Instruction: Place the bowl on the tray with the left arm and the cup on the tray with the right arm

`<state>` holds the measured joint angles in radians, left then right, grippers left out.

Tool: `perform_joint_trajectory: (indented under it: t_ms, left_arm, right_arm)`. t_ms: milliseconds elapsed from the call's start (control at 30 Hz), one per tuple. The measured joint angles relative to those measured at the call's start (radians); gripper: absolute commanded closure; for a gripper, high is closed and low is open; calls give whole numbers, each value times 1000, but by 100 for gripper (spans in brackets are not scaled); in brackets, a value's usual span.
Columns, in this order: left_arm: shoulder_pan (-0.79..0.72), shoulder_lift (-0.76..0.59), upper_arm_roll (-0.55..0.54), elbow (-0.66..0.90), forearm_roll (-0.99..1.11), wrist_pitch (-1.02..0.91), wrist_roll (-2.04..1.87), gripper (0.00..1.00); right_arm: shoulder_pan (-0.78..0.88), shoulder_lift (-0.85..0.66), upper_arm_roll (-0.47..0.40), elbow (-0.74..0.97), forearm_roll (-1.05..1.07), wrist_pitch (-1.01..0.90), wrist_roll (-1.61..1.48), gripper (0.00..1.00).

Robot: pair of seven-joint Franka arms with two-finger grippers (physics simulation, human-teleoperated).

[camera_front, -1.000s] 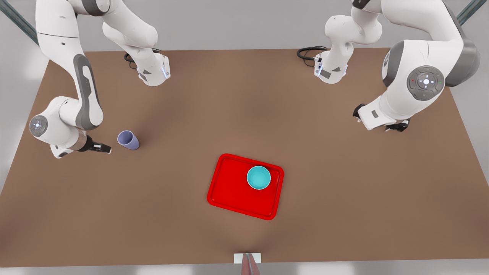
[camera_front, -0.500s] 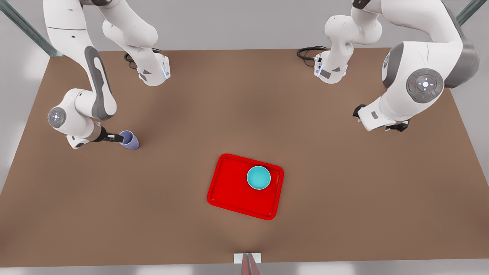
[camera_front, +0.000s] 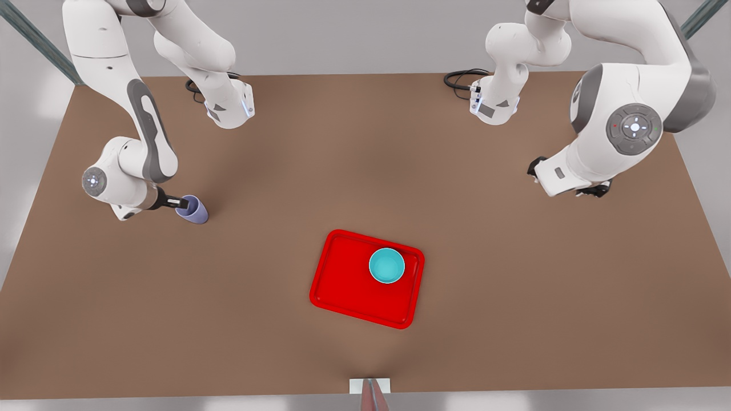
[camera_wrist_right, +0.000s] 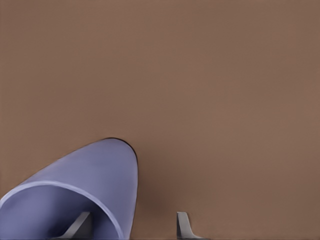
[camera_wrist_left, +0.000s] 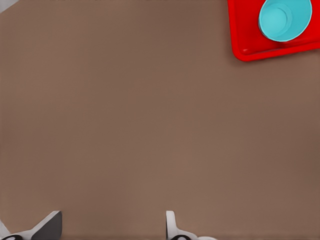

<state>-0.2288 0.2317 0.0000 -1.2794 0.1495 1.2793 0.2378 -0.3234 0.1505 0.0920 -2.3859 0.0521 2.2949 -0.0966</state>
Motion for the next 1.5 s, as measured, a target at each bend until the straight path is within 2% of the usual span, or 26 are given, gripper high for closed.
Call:
perform_joint_trajectory:
  t_ms: [367,600,733,867,1000,1133,1233,1333,1500]
  left_arm:
    - [0,-5,0,0,0,-1,-3,0]
    - [0,-11,0,0,1,-32,2,0]
    - [0,-14,0,3,-1,-61,0,0]
    - [0,-13,0,3,-1,-63,3,0]
    - [-1,-14,0,6,-1,-63,2,0]
    - [-1,-14,0,6,-2,-63,3,0]
    - [-1,-14,0,6,-2,-67,3,0]
    - [0,-14,0,6,-2,-67,2,0]
    - [0,-14,0,6,-2,-67,3,0]
  right_arm:
    - [4,17,2,1,-1,32,-5,79]
    - [22,-32,2,24,9,19,-10,79]
    - [144,-51,2,72,13,14,65,79]
    - [311,-51,0,191,12,-116,252,79]
    - [414,-21,0,283,81,-132,353,79]
    - [501,125,26,546,81,-259,418,79]
    - [560,250,49,703,81,-265,431,79]
    - [625,410,42,932,81,-364,454,79]
    - [738,637,8,1229,81,-374,566,79]
